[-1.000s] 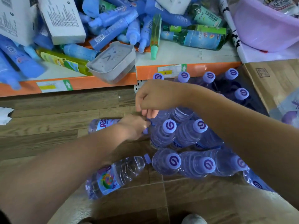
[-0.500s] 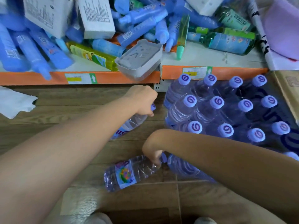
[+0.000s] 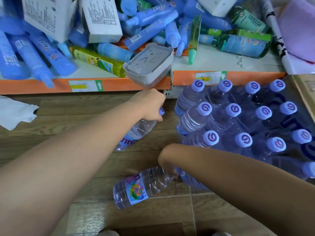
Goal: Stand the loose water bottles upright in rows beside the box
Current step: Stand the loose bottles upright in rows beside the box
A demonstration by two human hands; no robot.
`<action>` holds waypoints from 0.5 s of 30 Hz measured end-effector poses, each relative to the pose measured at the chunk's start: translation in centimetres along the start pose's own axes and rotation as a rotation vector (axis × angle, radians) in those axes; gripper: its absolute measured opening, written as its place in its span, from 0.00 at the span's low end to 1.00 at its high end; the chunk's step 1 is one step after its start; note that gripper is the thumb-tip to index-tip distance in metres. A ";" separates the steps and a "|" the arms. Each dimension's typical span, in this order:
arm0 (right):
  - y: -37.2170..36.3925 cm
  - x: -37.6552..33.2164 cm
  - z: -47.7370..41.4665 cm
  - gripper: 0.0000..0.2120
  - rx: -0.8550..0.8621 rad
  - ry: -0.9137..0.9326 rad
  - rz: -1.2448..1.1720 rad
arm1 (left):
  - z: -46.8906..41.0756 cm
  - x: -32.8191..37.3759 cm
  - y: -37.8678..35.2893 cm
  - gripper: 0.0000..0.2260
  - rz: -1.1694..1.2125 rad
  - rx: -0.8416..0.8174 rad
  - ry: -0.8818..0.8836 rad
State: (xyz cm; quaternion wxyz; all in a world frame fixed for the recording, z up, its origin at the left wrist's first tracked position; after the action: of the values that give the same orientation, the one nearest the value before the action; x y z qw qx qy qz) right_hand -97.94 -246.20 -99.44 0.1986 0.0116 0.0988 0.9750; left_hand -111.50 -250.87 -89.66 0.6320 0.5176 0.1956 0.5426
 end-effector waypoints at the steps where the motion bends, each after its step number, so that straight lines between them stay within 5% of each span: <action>1: 0.0 0.2 0.3 0.14 -0.012 0.001 0.009 | 0.1 -0.1 0.1 0.18 0.006 0.003 0.003; 4: 0.7 0.8 1.3 0.08 0.057 0.024 -0.150 | 0.5 -0.6 0.7 0.16 -0.007 0.035 0.034; 6: 1.6 1.8 1.9 0.02 0.182 0.058 -0.486 | 0.9 -1.0 1.2 0.15 -0.007 0.063 0.056; 10: 3.7 2.7 5.4 0.10 0.462 0.263 -1.145 | 1.7 -1.4 2.1 0.15 0.002 0.077 0.082; 15: 5.4 2.5 9.0 0.12 0.696 0.298 -1.085 | 2.6 -1.3 2.4 0.10 0.017 0.048 0.074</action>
State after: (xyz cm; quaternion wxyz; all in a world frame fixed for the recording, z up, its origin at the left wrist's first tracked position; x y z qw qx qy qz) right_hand -101.82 -248.39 -89.56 0.6306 -0.1115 0.4263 0.6389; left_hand -111.03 -253.43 -86.97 0.6070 0.5137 0.2275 0.5621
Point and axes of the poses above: each hand's wrist, its own z-axis away from the middle knuckle, its own y-axis out of the back of the hand, x = y × z, the point moved 6 cm from there along -z, towards the middle knuckle, and after that the axes turned 8 degrees about z, right-handed, at the moved point
